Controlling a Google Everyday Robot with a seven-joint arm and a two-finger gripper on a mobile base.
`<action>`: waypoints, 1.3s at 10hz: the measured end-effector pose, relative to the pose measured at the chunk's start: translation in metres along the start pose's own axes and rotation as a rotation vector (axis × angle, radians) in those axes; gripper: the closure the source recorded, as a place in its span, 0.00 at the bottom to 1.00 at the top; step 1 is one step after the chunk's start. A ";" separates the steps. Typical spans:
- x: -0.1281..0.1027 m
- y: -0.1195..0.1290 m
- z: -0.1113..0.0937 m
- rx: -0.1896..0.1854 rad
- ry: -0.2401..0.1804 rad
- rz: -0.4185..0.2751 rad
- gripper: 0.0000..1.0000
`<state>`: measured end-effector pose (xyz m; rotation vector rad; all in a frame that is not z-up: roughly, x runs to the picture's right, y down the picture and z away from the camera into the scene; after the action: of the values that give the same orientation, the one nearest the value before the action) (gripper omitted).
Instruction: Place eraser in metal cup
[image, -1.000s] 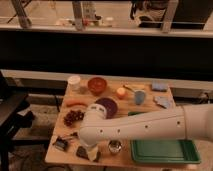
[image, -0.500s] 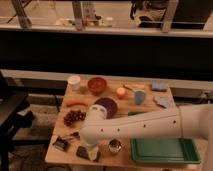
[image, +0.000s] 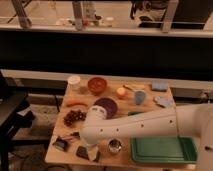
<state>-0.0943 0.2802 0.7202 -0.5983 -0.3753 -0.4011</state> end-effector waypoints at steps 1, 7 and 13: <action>0.003 0.007 -0.005 0.009 0.021 0.052 0.20; 0.014 0.030 -0.007 -0.005 0.064 0.177 0.20; 0.025 0.032 0.022 -0.041 0.054 0.212 0.20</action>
<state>-0.0629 0.3115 0.7334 -0.6595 -0.2497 -0.2213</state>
